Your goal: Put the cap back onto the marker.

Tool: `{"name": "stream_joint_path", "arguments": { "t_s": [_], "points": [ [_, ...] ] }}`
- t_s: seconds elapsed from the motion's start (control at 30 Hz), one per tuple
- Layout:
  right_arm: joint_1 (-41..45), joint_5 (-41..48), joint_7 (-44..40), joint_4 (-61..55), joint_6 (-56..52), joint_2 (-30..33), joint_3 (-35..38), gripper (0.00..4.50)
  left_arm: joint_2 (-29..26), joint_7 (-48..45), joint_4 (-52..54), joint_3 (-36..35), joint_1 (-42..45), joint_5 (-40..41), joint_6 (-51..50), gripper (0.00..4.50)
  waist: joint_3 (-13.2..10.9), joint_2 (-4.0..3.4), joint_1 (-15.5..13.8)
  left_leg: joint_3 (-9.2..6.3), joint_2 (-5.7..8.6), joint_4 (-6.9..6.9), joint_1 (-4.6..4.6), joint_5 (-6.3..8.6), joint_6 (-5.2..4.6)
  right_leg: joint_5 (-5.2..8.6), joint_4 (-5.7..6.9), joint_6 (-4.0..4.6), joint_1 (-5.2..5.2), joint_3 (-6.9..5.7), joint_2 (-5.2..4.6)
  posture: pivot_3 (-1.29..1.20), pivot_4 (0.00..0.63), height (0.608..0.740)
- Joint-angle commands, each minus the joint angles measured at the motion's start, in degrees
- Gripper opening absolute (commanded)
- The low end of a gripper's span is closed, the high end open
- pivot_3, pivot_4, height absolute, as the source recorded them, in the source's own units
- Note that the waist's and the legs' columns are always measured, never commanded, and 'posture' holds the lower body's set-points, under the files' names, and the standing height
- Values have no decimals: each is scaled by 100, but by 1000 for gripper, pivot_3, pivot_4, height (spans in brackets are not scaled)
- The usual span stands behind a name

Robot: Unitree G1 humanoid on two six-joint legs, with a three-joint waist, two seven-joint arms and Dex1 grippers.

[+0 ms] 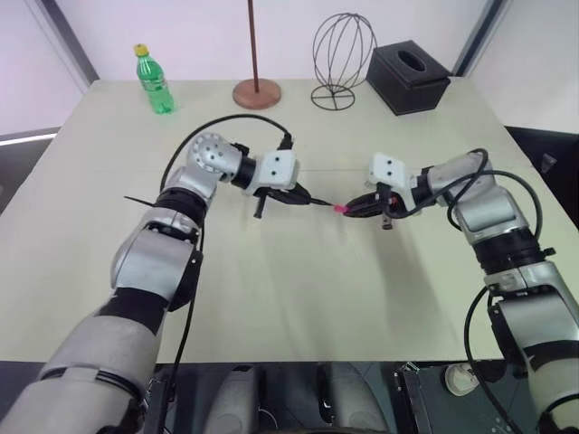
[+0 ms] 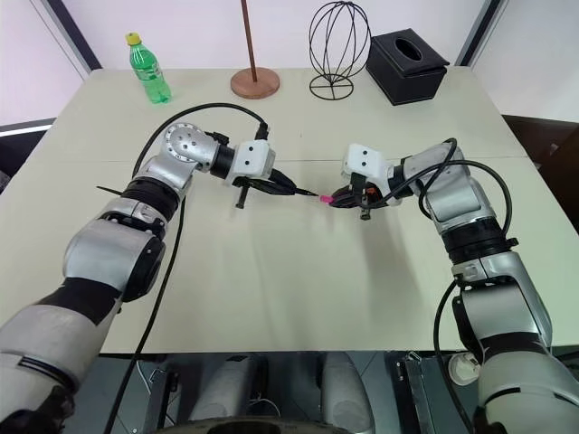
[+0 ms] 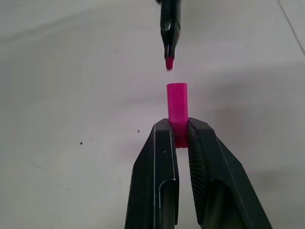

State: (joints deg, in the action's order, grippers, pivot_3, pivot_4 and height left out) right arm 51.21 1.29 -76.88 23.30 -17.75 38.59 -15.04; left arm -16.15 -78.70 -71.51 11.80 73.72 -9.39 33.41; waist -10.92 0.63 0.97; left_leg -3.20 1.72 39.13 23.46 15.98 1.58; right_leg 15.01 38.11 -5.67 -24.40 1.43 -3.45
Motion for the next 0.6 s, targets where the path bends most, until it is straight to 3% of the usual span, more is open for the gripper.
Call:
{"name": "stream_joint_path", "arguments": {
  "t_s": [0.03,0.6],
  "points": [
    [168,102,2,-225,-38,-15,124,89,-10,34,50,-53,128,29,60,22,0,0,2,0,0,0,0,0,0,0,0,0,0,0,0,0,150,740],
    [102,135,6,-368,-77,15,153,89,-143,106,7,20,85,-95,78,22,0,0,1,0,0,0,0,0,0,0,0,0,0,0,0,0,150,740]
  ]
}}
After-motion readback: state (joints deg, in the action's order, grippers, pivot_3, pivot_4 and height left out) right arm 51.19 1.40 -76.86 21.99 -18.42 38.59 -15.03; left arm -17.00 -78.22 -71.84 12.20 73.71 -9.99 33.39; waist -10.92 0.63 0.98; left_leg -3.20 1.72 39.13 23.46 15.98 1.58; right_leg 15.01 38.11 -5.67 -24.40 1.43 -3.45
